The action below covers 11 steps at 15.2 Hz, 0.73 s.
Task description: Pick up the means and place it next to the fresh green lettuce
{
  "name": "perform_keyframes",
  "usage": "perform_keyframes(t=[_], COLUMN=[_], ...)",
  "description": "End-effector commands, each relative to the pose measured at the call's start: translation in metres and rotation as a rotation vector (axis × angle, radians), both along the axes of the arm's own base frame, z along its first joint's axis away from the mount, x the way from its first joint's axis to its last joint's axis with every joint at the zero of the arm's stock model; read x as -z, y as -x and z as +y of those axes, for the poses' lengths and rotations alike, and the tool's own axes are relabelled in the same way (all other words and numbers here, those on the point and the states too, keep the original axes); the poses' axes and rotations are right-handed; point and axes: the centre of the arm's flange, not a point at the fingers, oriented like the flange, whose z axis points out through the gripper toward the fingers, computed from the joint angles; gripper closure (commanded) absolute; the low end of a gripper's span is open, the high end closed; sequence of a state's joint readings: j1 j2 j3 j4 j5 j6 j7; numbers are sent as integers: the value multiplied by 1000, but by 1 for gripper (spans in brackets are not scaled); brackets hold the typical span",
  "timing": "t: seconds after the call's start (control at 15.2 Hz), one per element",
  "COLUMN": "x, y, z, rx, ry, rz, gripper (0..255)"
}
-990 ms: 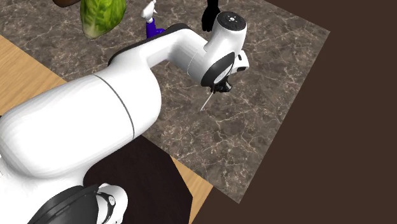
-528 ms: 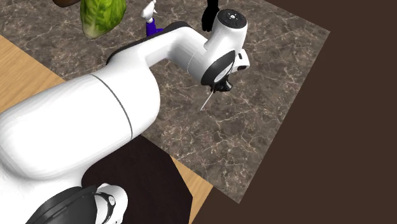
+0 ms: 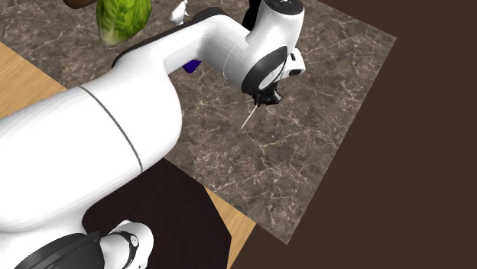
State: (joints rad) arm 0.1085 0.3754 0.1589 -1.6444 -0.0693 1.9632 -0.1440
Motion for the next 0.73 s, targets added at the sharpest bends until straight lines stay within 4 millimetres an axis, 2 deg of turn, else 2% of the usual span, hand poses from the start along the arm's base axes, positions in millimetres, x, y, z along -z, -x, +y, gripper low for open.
perform_keyframes(t=[0.0, 0.66], x=[-11, -64], y=[0, 0], z=[1, 1], rx=[0, 0], ry=[0, 0], rz=[0, 0], gripper=[255, 255])
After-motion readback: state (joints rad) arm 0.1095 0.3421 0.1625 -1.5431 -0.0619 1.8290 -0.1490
